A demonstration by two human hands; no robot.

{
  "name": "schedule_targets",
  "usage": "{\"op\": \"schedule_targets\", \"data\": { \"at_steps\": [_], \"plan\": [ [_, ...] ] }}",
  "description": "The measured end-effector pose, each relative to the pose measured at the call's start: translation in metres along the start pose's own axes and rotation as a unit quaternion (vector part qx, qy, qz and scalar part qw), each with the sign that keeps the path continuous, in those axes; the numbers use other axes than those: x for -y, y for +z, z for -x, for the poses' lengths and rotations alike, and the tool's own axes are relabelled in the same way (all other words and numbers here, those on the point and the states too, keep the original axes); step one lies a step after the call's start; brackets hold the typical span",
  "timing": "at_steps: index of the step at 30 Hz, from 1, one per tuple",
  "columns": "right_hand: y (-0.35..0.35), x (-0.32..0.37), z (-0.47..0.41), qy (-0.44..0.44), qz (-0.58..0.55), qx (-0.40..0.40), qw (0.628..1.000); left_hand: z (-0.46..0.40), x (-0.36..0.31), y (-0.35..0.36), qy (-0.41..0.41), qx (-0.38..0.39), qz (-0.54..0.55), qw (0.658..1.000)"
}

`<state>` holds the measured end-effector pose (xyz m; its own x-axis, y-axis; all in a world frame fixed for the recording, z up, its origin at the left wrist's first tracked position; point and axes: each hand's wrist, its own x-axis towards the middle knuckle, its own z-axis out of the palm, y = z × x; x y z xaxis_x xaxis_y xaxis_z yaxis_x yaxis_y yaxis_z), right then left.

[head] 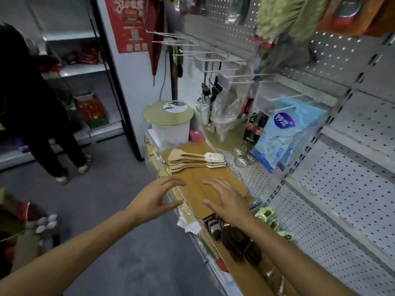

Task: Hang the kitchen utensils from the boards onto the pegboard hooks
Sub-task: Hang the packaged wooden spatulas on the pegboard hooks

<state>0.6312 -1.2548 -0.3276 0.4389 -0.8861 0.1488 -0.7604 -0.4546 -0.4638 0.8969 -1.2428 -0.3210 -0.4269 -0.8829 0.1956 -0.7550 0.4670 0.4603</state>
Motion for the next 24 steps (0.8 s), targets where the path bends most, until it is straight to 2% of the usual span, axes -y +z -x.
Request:
{"op": "schedule_targets", "data": {
  "at_steps": [11, 16, 24],
  "plan": [
    [0.036, -0.027, -0.124, 0.034, -0.013, 0.000, 0.999, -0.098, 0.121, -0.002, 0.007, 0.047, 0.022, 0.999],
    [0.069, -0.031, -0.183, 0.088, -0.020, -0.009, 0.996, -0.155, 0.193, 0.000, 0.051, 0.075, 0.039, 0.995],
    [0.140, -0.049, -0.276, 0.224, -0.022, -0.007, 0.974, -0.245, 0.320, 0.032, 0.129, 0.160, 0.034, 0.978]
  ]
}}
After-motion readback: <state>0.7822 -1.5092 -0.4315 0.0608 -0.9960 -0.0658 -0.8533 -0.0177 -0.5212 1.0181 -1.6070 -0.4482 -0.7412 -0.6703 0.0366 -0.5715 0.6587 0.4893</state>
